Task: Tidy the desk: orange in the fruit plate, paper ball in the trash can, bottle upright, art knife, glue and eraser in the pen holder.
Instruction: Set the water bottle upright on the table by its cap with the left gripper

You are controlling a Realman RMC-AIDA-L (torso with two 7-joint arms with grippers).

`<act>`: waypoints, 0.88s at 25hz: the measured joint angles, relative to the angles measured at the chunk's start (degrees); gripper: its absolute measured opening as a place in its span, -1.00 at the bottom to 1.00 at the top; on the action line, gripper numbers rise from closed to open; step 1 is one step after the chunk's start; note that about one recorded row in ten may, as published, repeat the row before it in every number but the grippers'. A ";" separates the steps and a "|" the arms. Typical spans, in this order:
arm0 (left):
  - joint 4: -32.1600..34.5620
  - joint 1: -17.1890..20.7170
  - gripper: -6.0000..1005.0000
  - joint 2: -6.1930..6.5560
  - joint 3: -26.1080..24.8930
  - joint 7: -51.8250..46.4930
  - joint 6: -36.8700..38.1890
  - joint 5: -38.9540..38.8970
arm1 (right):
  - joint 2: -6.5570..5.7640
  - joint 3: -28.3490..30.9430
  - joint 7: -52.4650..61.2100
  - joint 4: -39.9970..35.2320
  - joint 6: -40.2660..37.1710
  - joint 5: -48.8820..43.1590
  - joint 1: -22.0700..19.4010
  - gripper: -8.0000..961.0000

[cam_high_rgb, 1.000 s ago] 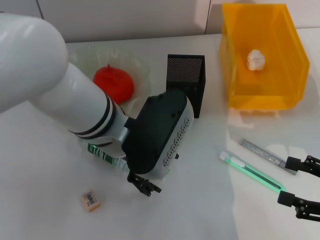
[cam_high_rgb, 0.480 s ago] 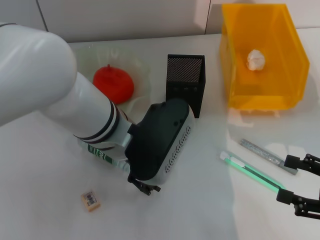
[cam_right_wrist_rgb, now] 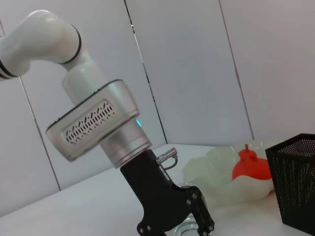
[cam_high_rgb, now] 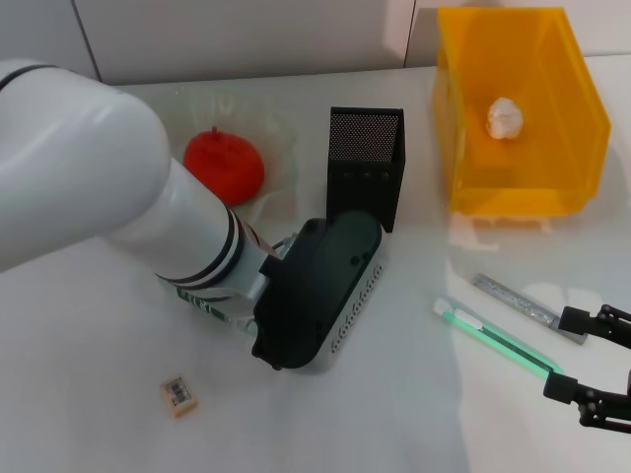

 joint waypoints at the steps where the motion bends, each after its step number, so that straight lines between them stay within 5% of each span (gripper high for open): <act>1: 0.61 -0.04 0.05 0.00 -0.29 -0.48 0.65 -0.06 | 0.00 0.00 0.00 0.01 0.00 0.00 -0.01 0.77; 8: 5.37 0.44 -0.10 0.01 -2.80 -4.39 8.18 -1.17 | -0.04 0.00 0.01 0.00 -0.01 0.08 -0.08 0.77; 15: 17.75 9.35 -0.10 0.39 -10.84 -4.88 11.95 -5.03 | -0.01 0.00 0.07 -0.01 -0.33 0.24 0.01 0.77; 22: 18.74 14.44 -0.08 0.51 -22.46 -4.39 13.80 -10.77 | 0.02 0.00 0.55 -0.33 -0.49 0.50 0.44 0.77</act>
